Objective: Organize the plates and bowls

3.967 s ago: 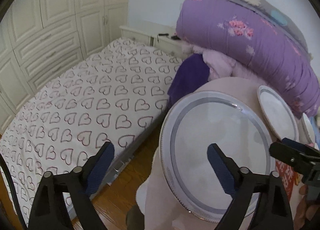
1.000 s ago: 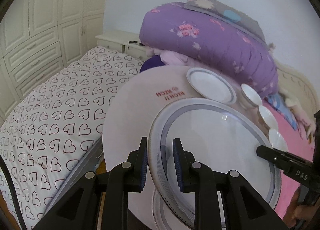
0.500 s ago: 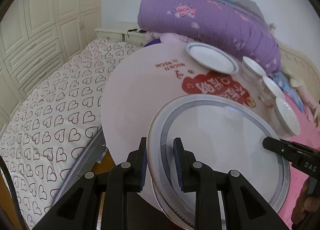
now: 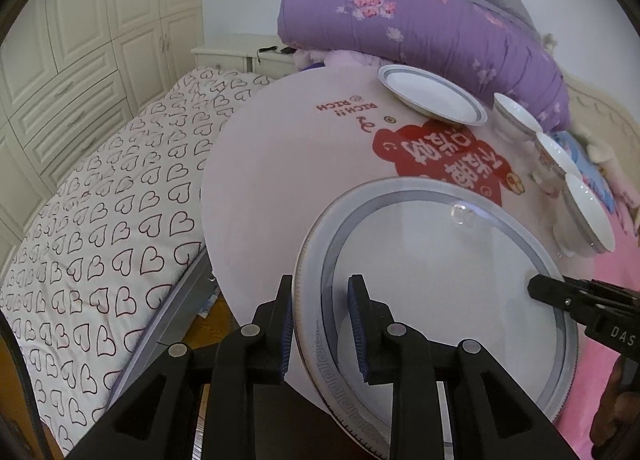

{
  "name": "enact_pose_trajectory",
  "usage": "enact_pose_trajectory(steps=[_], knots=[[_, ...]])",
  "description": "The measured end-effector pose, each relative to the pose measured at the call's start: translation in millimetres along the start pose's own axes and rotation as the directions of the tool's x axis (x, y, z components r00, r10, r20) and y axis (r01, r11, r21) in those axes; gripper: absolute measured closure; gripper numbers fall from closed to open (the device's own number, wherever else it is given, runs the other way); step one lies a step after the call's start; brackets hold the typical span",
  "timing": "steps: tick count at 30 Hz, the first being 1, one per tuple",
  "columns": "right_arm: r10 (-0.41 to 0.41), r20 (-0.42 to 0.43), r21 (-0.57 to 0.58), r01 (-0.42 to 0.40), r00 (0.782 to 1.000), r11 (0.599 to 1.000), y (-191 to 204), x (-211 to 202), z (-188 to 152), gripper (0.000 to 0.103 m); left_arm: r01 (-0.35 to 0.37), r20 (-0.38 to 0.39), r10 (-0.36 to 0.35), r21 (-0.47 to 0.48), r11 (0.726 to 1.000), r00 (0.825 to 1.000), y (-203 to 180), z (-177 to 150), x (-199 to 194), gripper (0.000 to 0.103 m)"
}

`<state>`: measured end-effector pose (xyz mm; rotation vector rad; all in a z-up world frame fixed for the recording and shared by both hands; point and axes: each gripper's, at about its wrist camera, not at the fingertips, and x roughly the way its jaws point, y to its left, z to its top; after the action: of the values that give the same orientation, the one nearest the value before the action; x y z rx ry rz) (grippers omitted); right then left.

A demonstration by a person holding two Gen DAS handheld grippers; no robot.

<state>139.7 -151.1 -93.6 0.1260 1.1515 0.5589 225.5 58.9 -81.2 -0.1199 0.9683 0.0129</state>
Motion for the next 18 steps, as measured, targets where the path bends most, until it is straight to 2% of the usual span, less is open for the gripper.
enact_pose_trajectory(steps=[18], knots=[[-0.078,0.003,-0.045,0.078,0.997,0.996,7.0,-4.6,-2.3,0.08,0.019,-0.019,-0.019,0.015,1.0,1.0,-1.4,-15.1,17.6,0.076]])
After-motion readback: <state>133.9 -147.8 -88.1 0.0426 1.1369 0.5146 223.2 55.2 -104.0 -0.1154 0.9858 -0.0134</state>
